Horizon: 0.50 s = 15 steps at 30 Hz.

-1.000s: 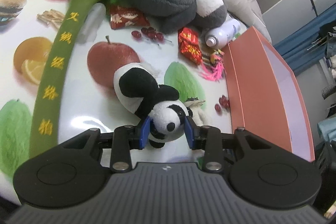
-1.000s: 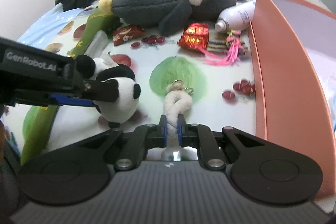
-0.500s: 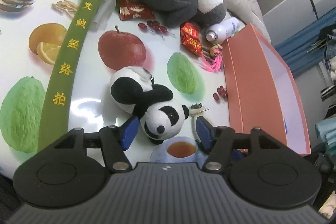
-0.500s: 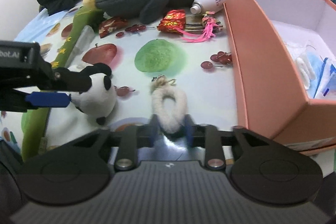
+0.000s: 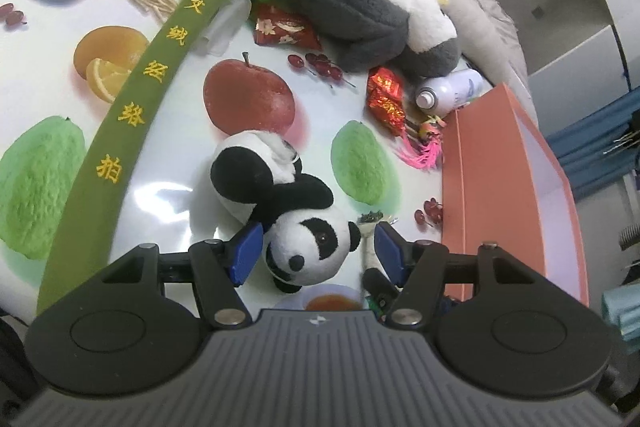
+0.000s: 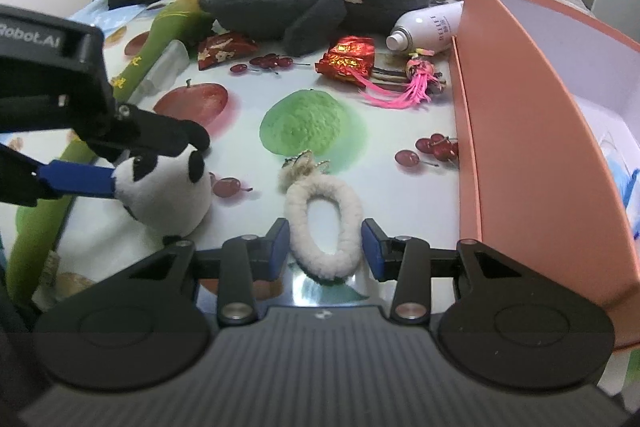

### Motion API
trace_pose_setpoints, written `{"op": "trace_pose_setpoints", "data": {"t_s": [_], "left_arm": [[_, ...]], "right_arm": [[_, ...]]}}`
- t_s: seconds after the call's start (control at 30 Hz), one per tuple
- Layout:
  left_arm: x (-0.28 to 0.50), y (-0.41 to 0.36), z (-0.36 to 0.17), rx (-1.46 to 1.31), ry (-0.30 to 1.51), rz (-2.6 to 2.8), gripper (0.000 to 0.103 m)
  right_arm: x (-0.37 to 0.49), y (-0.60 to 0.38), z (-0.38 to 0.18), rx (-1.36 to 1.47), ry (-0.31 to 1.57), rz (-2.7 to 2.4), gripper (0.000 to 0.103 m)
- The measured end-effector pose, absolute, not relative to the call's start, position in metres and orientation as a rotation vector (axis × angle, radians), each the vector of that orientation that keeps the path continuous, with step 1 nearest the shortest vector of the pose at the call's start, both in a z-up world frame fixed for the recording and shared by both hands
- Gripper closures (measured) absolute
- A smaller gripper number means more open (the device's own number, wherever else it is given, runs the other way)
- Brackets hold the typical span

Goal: Organize soft objects

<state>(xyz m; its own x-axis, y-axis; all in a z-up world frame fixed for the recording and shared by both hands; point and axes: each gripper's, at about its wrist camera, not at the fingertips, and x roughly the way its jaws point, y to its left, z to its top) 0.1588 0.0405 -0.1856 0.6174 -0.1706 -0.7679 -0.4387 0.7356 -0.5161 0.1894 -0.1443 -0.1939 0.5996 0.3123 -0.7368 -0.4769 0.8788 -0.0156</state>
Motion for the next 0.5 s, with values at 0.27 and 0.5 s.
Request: {"op": "trace_pose_setpoints", "data": {"t_s": [0.27,0.5], "left_arm": [[0.1604,0.0311,-0.1930,-0.716,0.926,0.204,0.036],[0.1640,0.0300,-0.1966,-0.697,0.921,0.211,0.036]], "right_arm": [[0.1895,-0.1484,-0.1993,-0.221,0.794,0.528,0.070],[0.1826,-0.1525,-0.1937,-0.204,0.793,0.500,0.086]]}}
